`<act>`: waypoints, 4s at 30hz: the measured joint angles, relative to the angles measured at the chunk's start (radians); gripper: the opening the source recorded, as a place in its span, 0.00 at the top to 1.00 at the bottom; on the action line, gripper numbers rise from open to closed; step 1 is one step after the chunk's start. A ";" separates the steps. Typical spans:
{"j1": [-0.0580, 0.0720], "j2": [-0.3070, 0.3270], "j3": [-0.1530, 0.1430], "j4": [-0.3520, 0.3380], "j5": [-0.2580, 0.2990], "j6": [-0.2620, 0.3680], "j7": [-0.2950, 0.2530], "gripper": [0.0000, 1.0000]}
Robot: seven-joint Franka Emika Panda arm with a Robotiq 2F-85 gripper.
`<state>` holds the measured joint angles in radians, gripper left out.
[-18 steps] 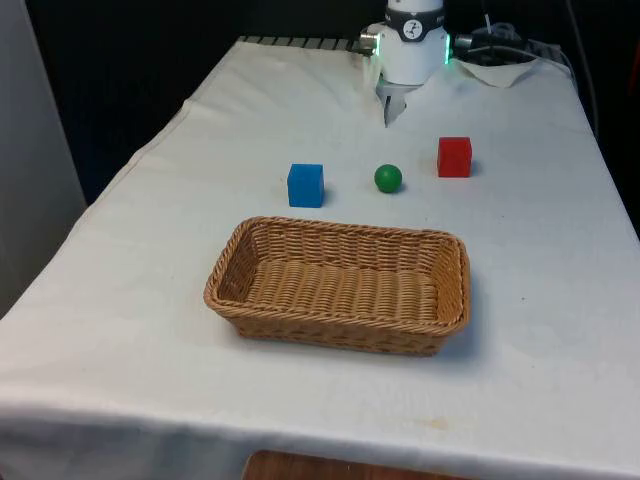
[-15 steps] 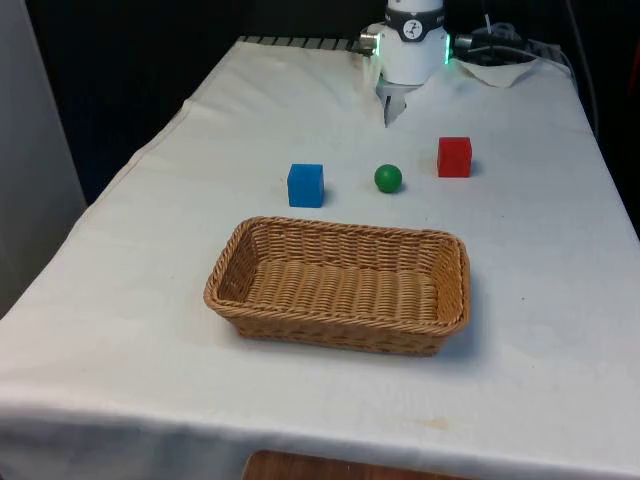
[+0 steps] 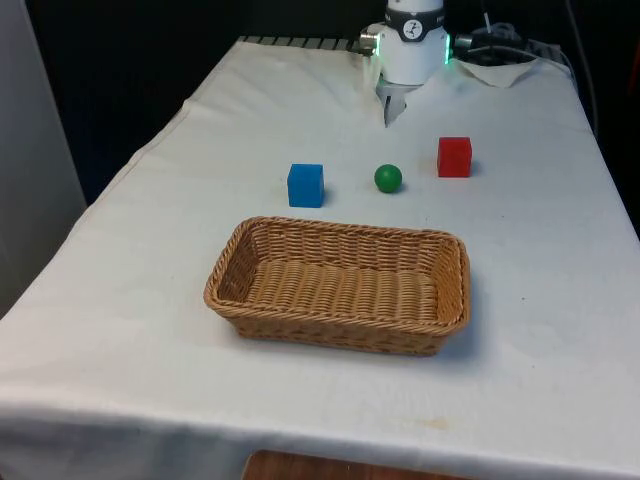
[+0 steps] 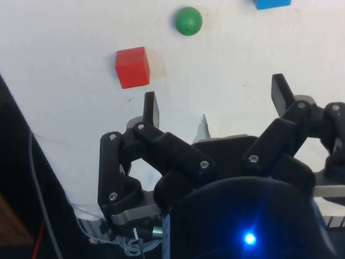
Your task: Place all non-red objects into the basket.
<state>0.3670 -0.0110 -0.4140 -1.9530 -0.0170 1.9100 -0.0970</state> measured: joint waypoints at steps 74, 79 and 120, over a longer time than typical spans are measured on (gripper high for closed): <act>-0.028 0.188 -0.126 -0.371 0.016 0.582 -0.089 0.00; -0.028 0.230 -0.125 -0.361 0.032 0.614 -0.118 0.00; -0.043 0.439 -0.117 -0.369 0.338 0.783 -0.467 0.00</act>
<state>0.3240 0.4280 -0.5310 -2.3220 0.3210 2.6930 -0.5640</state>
